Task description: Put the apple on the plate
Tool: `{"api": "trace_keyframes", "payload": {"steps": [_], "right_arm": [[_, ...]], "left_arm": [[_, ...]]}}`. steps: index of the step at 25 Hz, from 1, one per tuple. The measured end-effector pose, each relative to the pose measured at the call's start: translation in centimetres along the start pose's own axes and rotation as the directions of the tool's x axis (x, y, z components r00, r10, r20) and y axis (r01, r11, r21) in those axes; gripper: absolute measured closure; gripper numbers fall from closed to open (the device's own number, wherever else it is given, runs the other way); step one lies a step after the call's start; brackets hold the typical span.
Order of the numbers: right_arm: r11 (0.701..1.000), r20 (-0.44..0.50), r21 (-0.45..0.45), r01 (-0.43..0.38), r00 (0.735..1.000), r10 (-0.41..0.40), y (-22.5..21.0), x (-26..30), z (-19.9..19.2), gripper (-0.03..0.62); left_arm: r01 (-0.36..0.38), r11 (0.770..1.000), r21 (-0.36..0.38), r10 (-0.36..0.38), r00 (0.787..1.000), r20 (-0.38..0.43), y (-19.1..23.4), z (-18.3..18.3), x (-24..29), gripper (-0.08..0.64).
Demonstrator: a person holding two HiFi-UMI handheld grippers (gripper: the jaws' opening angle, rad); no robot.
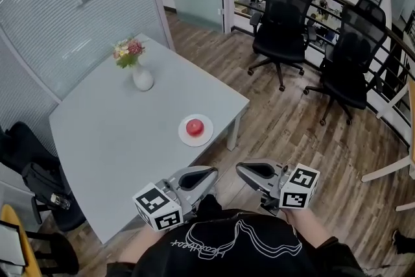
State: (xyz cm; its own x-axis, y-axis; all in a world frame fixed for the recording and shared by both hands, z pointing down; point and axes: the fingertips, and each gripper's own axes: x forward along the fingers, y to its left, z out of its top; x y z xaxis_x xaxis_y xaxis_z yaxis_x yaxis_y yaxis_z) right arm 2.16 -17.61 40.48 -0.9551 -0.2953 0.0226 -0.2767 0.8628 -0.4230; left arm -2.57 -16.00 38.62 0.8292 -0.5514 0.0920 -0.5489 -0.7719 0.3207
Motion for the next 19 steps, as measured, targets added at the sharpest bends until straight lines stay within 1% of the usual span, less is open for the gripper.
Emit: {"api": "trace_keyframes", "payload": {"steps": [4, 15, 19], "right_arm": [[1.000, -0.002, -0.002, -0.006, 1.000, 0.006, 0.2, 0.2, 0.0, 0.584], [1.000, -0.016, 0.002, -0.015, 1.000, 0.015, 0.1, 1.1, -0.7, 0.584], [1.000, -0.022, 0.004, -0.015, 1.000, 0.015, -0.1, 1.4, -0.9, 0.583]], "left_arm": [[-0.020, 1.000, -0.001, 0.020, 1.000, -0.007, 0.2, -0.2, -0.1, 0.545], [-0.037, 0.999, -0.015, 0.037, 0.999, -0.006, 1.1, -0.8, -0.5, 0.545], [-0.050, 0.999, -0.003, 0.050, 0.999, -0.016, 1.6, -1.1, -0.6, 0.545]]}}
